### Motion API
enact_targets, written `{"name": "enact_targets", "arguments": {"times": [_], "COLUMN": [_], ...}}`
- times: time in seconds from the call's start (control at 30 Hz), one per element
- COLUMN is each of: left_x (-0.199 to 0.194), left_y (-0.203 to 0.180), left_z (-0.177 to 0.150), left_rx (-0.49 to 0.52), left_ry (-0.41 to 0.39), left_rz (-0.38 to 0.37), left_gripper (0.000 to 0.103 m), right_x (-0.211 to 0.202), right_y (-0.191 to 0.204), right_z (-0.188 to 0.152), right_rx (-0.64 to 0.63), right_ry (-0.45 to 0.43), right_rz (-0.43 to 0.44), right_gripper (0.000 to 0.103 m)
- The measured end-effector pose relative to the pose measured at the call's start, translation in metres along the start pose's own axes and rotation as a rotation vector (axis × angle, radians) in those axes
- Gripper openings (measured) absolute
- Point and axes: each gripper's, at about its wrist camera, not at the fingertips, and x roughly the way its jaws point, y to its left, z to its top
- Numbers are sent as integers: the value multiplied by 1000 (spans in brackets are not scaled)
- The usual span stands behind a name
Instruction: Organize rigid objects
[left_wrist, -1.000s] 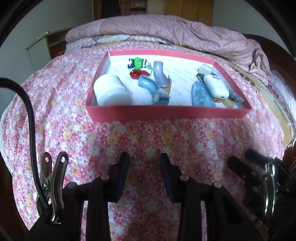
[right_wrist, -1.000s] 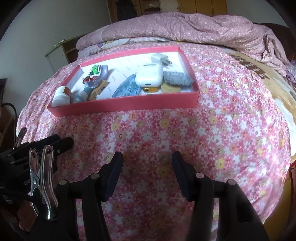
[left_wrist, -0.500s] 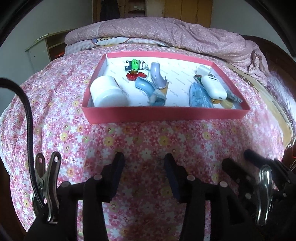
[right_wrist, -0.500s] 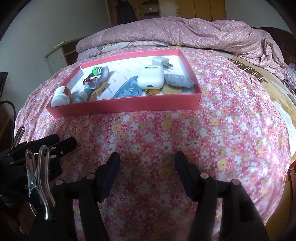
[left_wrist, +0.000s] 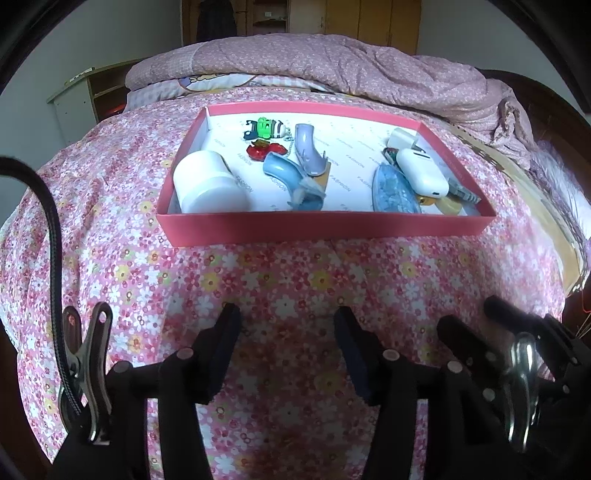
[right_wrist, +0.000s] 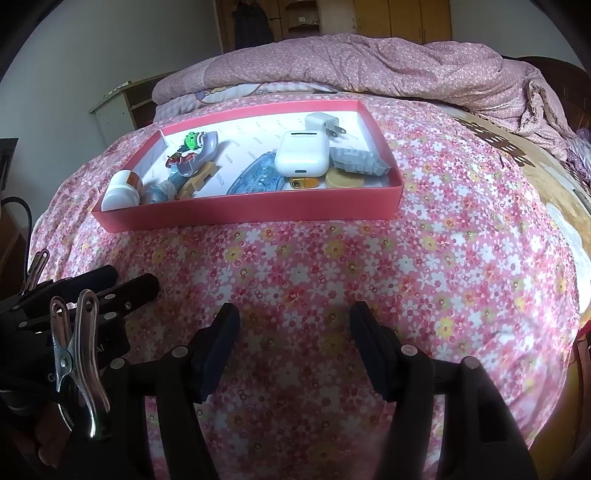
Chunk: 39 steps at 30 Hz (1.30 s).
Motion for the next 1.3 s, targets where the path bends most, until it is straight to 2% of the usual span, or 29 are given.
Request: {"name": "enact_targets", "arguments": {"times": [0.53, 1.3], "left_x": [-2, -2], "left_y": [5, 4], "left_z": [-4, -4], "left_rx": [-36, -27], "left_ry": [19, 22], "left_rz": [31, 39], "left_gripper": [59, 60], "right_x": [-1, -1], "right_y": [4, 3], "right_z": [-5, -5], "right_rx": [-20, -18], "right_ry": [11, 11], "right_rz": [-56, -58], "right_gripper": [67, 67]}}
